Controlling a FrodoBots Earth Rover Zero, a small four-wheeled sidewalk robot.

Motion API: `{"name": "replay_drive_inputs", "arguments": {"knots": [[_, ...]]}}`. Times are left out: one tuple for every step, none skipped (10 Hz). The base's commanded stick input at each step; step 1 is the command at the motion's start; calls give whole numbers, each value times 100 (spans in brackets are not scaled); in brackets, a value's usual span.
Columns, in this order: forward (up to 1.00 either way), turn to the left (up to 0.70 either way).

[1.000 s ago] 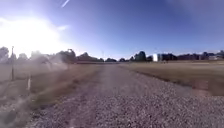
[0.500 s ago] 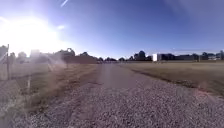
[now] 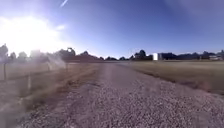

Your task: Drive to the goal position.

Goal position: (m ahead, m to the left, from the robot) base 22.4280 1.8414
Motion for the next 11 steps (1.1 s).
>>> {"name": "replay_drive_inputs", "arguments": {"knots": [[50,0],[50,0],[50,0],[50,0],[50,0],[50,0],[50,0],[50,0],[50,0],[50,0],[50,0]]}}
